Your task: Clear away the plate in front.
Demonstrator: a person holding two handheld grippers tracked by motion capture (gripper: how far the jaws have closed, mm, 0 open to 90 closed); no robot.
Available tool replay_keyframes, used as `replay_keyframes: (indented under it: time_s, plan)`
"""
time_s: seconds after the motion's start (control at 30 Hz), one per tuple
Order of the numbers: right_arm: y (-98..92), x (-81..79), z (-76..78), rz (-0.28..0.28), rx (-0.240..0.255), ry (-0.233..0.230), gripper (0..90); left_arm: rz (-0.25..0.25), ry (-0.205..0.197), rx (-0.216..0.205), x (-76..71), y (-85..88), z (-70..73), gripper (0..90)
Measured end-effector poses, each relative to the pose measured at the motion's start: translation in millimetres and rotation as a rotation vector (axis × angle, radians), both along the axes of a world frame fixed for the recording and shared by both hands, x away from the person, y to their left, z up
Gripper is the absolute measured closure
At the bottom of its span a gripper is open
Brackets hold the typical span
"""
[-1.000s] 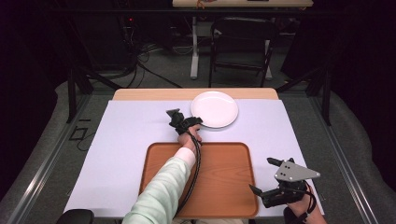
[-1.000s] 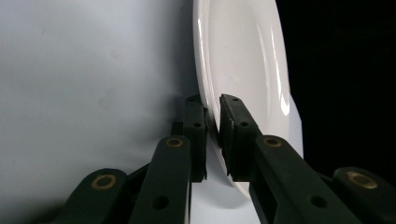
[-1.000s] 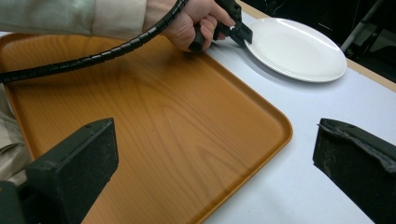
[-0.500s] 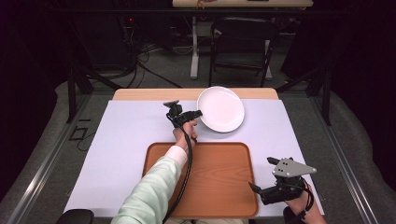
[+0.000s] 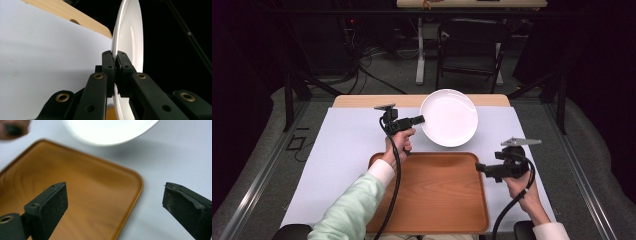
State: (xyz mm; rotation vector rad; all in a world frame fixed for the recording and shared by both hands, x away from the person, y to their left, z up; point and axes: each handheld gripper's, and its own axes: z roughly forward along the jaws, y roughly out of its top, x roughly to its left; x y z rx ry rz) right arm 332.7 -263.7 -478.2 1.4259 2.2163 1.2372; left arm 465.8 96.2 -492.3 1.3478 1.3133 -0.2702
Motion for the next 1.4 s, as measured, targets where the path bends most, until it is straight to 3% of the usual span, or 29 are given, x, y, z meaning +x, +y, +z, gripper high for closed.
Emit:
replay_keyframes:
  time_s: [0.07,0.17,0.33,0.47,0.67,0.87,1.0,1.4]
  plan:
    - [4.3,20.6,-2.4,-0.019,0.035,0.03,12.8,-0.025,-0.013,-0.007,-6.7,2.4,1.8,87.2]
    - [15.3,42.4,-2.2,-0.032,0.075,0.037,19.2,-0.063,-0.035,0.01,-18.5,5.1,4.8,87.2]
    - [24.3,62.3,-3.7,-0.092,0.151,0.072,48.2,-0.104,-0.079,0.027,-36.2,14.8,10.6,87.0]
    - [27.7,58.4,-2.9,-0.065,0.159,0.067,57.5,-0.11,-0.117,0.05,-46.8,24.9,15.7,87.1]
    - [34.0,46.7,7.6,-0.027,0.171,0.012,64.3,-0.117,-0.186,0.067,-59.4,38.0,19.2,86.8]
    - [41.2,36.8,14.3,0.004,0.142,-0.037,68.8,-0.125,-0.254,0.149,-70.5,44.6,20.4,85.4]
    - [45.3,32.6,16.0,0.024,0.122,-0.059,70.3,-0.144,-0.27,0.184,-76.7,49.5,18.5,84.8]
    - [56.5,17.3,21.1,0.079,0.049,-0.094,71.1,-0.162,-0.291,0.223,-91.6,59.3,17.2,83.9]
